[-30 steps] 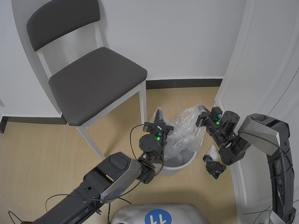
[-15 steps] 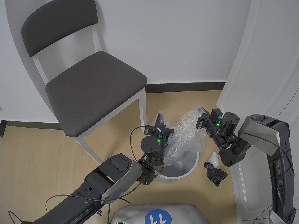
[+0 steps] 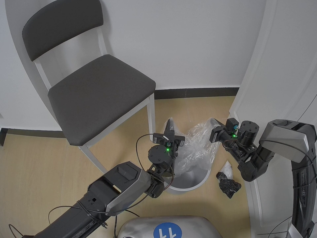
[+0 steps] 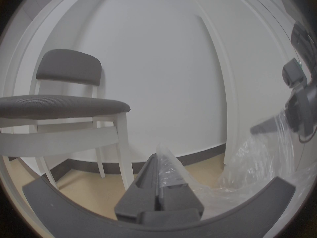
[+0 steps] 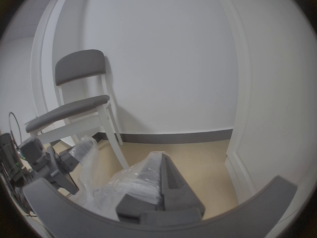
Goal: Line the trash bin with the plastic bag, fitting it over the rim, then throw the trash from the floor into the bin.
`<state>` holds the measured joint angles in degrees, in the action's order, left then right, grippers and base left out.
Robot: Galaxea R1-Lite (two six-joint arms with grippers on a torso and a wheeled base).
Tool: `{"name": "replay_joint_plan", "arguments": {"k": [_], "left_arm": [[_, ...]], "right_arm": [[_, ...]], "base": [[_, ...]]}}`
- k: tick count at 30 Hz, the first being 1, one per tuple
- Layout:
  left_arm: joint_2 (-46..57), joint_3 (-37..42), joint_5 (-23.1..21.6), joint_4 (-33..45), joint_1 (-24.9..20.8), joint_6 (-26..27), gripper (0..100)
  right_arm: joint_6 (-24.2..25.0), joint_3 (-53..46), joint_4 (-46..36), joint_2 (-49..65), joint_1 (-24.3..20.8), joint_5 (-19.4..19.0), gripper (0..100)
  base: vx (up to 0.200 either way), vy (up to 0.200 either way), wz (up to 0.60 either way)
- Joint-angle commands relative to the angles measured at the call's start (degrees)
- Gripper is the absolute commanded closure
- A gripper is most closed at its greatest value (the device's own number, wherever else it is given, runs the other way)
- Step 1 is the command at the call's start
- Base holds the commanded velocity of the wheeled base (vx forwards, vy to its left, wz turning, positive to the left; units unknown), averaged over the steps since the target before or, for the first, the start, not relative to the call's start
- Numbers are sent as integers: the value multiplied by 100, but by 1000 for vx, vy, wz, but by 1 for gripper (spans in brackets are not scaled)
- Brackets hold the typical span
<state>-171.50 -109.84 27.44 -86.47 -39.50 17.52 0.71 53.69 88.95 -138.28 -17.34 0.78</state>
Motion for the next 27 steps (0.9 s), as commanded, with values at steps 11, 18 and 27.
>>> {"name": "replay_joint_plan", "arguments": {"k": [11, 18, 27], "left_arm": [[2472, 4357, -151, 209, -93, -2086, 100], [3175, 5833, -969, -160, -304, -2868, 100], [3544, 7828, -2595, -160, -392, -3237, 100]], "right_arm": [[-668, -1203, 105, 917, 899, -1098, 100], [-791, -939, 105, 301, 1066, -1326, 100], [-739, -702, 105, 90, 1092, -1326, 100]], "base": [[0, 0, 0], [0, 0, 0], [0, 0, 0]]}}
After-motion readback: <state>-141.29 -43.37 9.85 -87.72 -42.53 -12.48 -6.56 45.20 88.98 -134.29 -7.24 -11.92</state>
